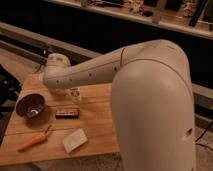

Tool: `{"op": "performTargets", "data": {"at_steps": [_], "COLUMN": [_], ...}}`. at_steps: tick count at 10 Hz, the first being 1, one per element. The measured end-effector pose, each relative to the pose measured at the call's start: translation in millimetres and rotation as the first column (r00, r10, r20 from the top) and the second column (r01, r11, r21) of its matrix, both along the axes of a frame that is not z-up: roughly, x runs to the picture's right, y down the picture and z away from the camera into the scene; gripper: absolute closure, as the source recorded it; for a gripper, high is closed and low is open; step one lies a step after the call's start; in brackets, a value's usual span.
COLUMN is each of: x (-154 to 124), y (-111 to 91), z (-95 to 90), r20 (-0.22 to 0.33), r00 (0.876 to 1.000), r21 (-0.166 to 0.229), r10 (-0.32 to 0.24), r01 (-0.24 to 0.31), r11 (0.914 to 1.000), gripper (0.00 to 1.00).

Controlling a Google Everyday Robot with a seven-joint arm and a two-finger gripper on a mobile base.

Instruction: Place the bottle in the ceramic bowl

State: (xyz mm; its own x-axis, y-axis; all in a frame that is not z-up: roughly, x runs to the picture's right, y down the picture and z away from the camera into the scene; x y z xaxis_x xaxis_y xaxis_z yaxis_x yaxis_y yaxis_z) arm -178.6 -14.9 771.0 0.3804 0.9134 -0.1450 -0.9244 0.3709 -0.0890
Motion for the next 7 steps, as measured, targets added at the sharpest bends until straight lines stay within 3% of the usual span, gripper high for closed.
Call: {"op": "performTargets", "data": {"at_steps": [7], "x": [-0.2], "y": [2.0], "z": [3.2], "r20": [0.005], "r00": [1.000], "r21": [0.014], "r10": [0.009], "r01": [-0.010], "r11": [0.9999], "gripper": [0.35]}}
